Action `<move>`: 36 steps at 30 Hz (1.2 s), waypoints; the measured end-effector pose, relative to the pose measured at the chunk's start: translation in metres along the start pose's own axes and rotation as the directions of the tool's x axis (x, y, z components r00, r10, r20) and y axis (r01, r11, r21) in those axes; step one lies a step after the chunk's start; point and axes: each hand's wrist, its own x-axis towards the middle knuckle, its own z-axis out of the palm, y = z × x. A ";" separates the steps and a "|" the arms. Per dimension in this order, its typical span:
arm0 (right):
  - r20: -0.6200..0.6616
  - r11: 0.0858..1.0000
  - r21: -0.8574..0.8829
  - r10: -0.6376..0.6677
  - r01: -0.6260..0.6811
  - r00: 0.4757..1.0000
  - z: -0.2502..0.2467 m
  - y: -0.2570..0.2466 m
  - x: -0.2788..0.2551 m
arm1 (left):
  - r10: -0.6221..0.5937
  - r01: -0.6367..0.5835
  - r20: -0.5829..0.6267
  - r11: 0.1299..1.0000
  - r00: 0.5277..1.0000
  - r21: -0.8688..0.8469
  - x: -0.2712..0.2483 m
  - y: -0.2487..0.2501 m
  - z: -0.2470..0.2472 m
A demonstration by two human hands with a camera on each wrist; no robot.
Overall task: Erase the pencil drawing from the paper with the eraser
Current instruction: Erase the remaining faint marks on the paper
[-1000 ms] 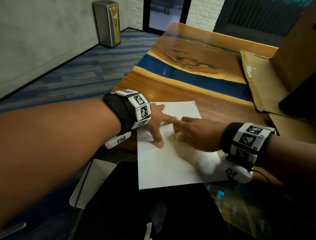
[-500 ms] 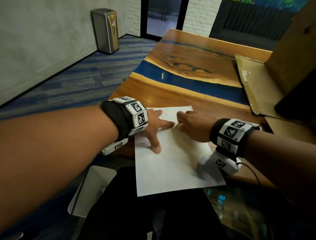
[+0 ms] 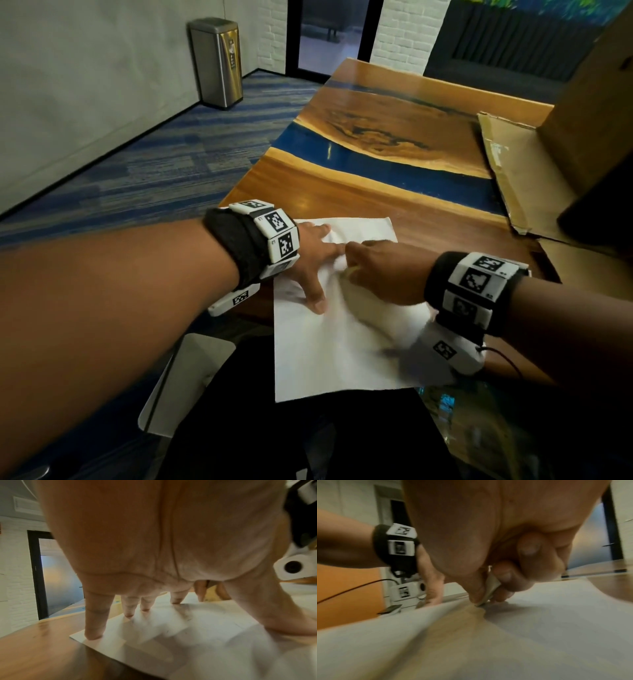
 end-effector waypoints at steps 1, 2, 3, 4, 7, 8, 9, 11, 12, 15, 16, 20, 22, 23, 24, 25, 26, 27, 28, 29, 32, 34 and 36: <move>-0.030 0.997 -0.048 0.067 -0.068 0.997 -0.004 0.007 0.003 | -0.009 0.009 0.007 1.000 1.000 0.010 0.001 0.000 0.000; -0.067 0.986 -0.103 0.128 -0.134 0.989 -0.009 0.015 0.005 | -0.018 0.018 0.014 1.000 1.000 0.016 0.001 0.000 0.000; -0.092 0.975 -0.136 0.163 -0.174 0.982 -0.010 0.021 0.007 | -0.024 0.024 0.017 1.000 1.000 0.014 0.001 0.000 -0.001; -0.091 0.977 -0.129 0.159 -0.170 0.983 -0.009 0.021 0.006 | -0.023 0.023 0.018 1.000 1.000 0.013 0.001 0.000 -0.001; -0.020 1.000 -0.015 -0.008 0.008 1.000 0.002 0.002 0.002 | -0.002 0.002 0.013 1.000 1.000 0.013 -0.001 0.000 -0.001; -0.009 1.000 0.001 -0.032 0.032 0.999 0.004 0.000 0.001 | 0.000 0.000 0.011 1.000 1.000 0.015 -0.001 0.000 -0.001; -0.015 1.000 -0.021 0.001 -0.001 1.000 0.000 0.005 0.003 | -0.003 0.003 0.011 1.000 1.000 0.019 0.000 0.000 -0.001; -0.080 0.984 -0.124 0.119 -0.128 0.990 -0.009 0.020 0.008 | -0.014 0.014 0.013 1.000 1.000 0.014 0.001 -0.001 0.000; -0.113 0.972 -0.159 0.155 -0.172 0.981 -0.012 0.025 0.009 | -0.016 0.016 0.012 1.000 1.000 0.005 0.001 -0.002 0.001; -0.077 0.992 -0.109 0.050 -0.058 0.996 -0.004 0.015 0.004 | -0.007 0.007 0.011 1.000 1.000 0.000 0.001 -0.003 0.002; -0.036 0.997 -0.073 -0.012 0.009 0.999 0.001 0.010 0.000 | -0.003 0.003 0.011 1.000 1.000 0.002 0.001 -0.003 0.002; -0.031 0.992 -0.116 0.046 -0.049 0.998 -0.006 0.020 -0.004 | -0.015 0.015 0.017 1.000 1.000 0.011 0.001 -0.001 0.000; -0.037 0.986 -0.160 0.047 -0.053 0.998 -0.007 0.021 -0.007 | -0.019 0.019 0.015 1.000 1.000 0.006 0.001 -0.001 -0.001; 0.000 0.990 -0.141 -0.011 0.011 1.000 -0.004 0.014 -0.011 | -0.018 0.018 0.014 1.000 1.000 0.003 0.001 -0.001 -0.001; 0.046 0.990 -0.108 -0.082 0.086 0.996 0.000 0.006 -0.015 | -0.017 0.018 0.016 1.000 1.000 -0.002 0.000 -0.002 -0.001; 0.084 0.987 -0.069 -0.142 0.148 0.986 0.004 0.000 -0.020 | -0.018 0.018 0.018 1.000 1.000 -0.005 0.000 -0.002 -0.001; 0.103 0.985 -0.054 -0.159 0.165 0.982 0.005 0.000 -0.022 | -0.020 0.021 0.018 1.000 1.000 -0.003 0.001 -0.002 -0.001; 0.092 0.989 -0.069 -0.125 0.131 0.988 0.001 0.003 -0.021 | -0.023 0.023 0.020 1.000 1.000 0.000 0.001 -0.002 -0.001; 0.057 0.993 -0.104 -0.056 0.061 0.997 -0.003 0.010 -0.019 | -0.024 0.024 0.022 1.000 0.999 0.004 0.000 -0.003 -0.001; 0.012 0.991 -0.135 0.010 -0.008 1.000 -0.007 0.015 -0.018 | -0.025 0.025 0.021 1.000 0.999 0.007 0.000 -0.002 -0.001; 0.010 0.989 -0.145 0.000 0.001 1.000 -0.003 0.010 -0.023 | -0.022 0.022 0.018 1.000 1.000 0.000 -0.001 -0.002 -0.001; 0.087 0.990 -0.086 -0.106 0.113 0.991 0.007 -0.007 -0.031 | -0.022 0.022 0.024 1.000 0.999 -0.001 -0.002 -0.002 -0.001; 0.090 0.993 -0.076 -0.086 0.093 0.992 0.005 -0.009 -0.031 | -0.021 0.021 0.028 1.000 0.999 0.006 -0.002 -0.002 -0.002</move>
